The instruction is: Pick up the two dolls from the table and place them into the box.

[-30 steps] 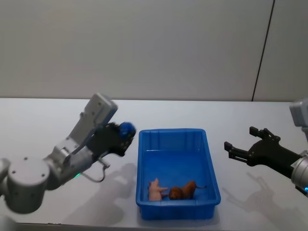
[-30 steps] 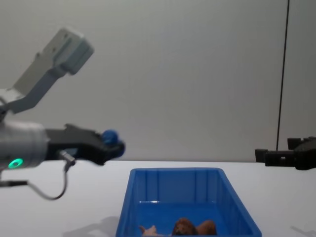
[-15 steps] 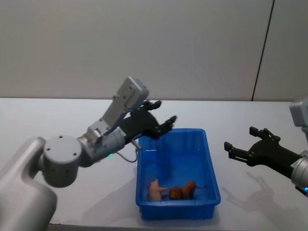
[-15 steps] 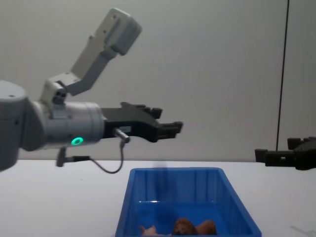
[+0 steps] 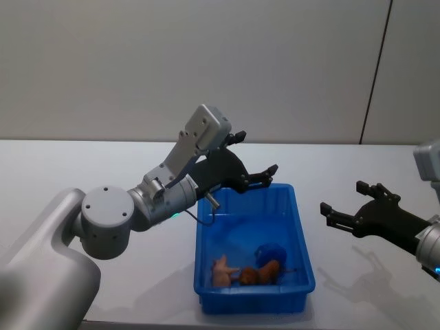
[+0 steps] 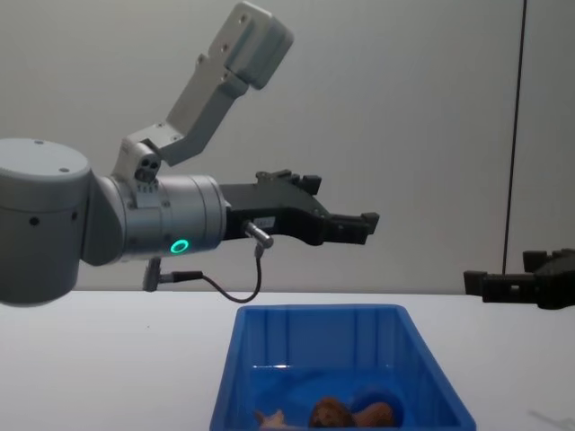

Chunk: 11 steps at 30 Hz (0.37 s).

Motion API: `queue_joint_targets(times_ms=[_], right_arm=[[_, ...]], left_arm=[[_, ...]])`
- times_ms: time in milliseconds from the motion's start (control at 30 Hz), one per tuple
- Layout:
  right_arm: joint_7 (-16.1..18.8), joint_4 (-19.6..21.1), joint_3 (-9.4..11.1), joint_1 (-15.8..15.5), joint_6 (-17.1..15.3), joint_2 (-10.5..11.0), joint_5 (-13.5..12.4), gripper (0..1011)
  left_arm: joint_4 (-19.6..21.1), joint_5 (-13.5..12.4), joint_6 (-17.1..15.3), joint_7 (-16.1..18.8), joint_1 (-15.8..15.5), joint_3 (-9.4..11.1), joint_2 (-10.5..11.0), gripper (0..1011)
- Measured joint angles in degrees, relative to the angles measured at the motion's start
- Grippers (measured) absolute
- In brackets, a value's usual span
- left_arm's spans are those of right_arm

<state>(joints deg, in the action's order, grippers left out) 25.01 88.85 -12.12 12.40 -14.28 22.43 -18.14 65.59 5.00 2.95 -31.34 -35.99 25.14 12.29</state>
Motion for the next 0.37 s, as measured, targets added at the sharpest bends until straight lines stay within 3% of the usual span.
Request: queue_joint_targets(times_ms=[367], right_arm=[[0.0,0.0,0.0,0.0,0.0,0.0,0.0,1001]], left_arm=[[3.18,0.16,0.23,1.48,1.52,0.19,0.82,1004]])
